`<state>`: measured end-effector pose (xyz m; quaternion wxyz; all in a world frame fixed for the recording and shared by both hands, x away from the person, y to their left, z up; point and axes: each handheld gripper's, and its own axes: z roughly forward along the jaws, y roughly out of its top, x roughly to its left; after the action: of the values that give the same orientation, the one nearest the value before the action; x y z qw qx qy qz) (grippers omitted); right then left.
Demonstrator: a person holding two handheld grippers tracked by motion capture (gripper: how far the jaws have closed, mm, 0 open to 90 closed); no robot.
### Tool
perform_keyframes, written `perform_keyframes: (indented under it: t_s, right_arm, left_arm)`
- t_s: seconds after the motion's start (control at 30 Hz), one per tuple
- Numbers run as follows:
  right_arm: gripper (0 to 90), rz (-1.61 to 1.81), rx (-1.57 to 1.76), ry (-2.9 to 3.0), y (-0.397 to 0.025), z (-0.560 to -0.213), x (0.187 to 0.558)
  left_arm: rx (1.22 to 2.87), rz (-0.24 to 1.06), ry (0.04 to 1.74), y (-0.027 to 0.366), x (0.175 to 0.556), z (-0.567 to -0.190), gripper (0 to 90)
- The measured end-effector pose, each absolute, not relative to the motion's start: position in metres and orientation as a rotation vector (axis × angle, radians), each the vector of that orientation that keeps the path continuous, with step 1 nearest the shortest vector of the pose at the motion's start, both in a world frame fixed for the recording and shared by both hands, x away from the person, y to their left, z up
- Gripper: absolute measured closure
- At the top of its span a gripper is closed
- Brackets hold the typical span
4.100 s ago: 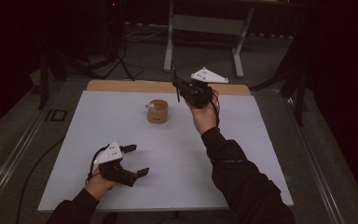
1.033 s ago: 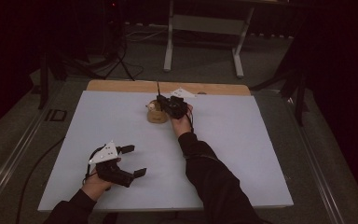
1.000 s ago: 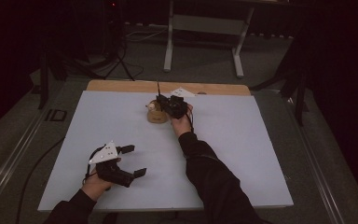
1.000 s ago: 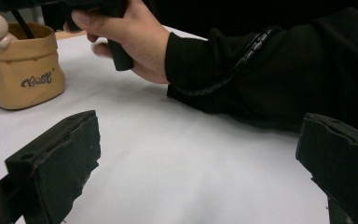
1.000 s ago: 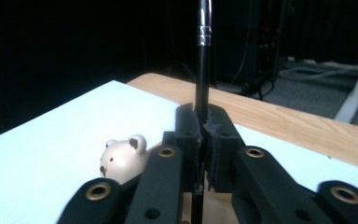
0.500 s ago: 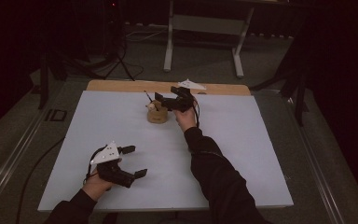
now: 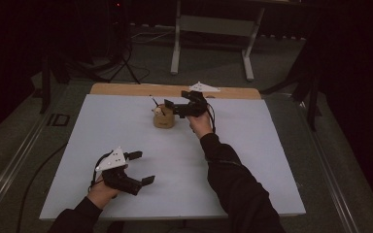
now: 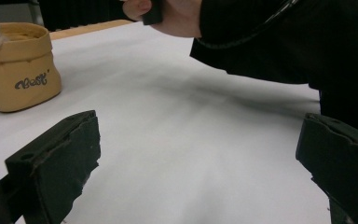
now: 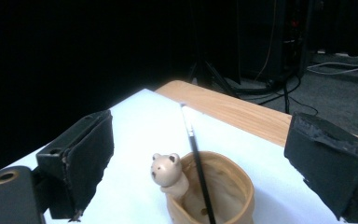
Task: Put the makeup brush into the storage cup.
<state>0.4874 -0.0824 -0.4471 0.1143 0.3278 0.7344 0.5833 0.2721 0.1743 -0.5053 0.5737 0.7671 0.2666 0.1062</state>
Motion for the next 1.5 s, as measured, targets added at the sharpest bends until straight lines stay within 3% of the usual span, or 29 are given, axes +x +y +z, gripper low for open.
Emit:
perform_keyframes:
  t_s: [0.53,1.07,1.5]
  right_arm:
    - [8.3,1.705,0.904,2.202,-0.11,-0.421,0.468]
    - [9.1,1.665,0.858,2.236,-0.143,-0.422,0.448]
    - [17.4,1.671,0.796,2.292,-0.177,-0.419,0.427]
  left_arm:
    - [1.795,0.256,0.626,0.173,0.273,-0.504,0.0]
    - [1.801,0.256,0.621,0.171,0.273,-0.504,0.0]
    - [1.8,0.261,0.635,0.171,0.273,-0.503,0.0]
